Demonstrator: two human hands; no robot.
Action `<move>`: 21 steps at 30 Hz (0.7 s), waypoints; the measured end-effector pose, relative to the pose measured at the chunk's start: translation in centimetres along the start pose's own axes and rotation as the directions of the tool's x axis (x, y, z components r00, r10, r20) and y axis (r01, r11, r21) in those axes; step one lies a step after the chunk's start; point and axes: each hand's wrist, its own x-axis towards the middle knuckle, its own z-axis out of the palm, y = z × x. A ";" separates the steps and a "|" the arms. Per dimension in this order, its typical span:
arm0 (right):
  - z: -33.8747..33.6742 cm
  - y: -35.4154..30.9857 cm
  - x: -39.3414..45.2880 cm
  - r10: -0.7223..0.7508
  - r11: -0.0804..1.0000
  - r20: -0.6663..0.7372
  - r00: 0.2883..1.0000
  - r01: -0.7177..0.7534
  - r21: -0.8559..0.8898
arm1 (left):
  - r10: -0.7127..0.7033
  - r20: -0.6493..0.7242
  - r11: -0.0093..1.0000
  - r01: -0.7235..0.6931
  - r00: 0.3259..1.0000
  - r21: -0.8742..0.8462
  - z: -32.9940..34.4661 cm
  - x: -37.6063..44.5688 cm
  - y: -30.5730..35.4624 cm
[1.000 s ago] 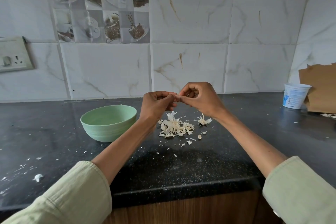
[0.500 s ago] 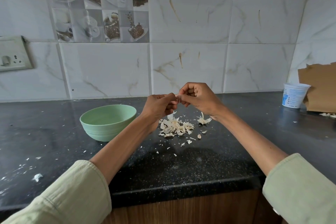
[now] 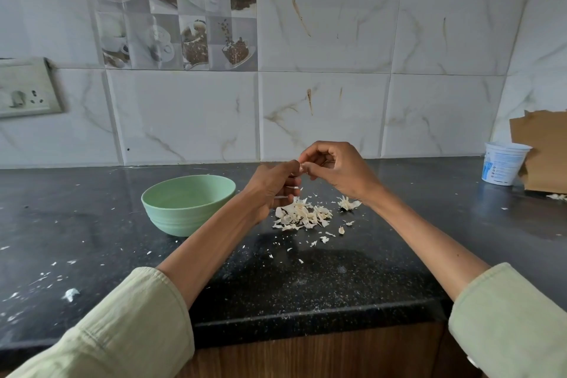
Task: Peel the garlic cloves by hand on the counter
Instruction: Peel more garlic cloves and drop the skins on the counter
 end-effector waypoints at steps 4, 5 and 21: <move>-0.7 -0.3 0.1 0.039 0.988 -0.092 0.995 -0.024 0.150 | -0.021 0.099 0.994 0.010 0.995 0.110 0.4 -0.3 -0.3; -0.8 -0.4 0.1 0.063 0.977 -0.088 0.994 -0.044 0.207 | -0.004 0.084 0.988 -0.009 0.996 0.155 0.5 -0.3 -0.3; -0.8 -0.2 -0.1 0.100 0.985 -0.108 0.989 -0.083 0.149 | 0.325 -0.058 0.939 -0.316 0.944 0.133 -0.5 0.2 0.0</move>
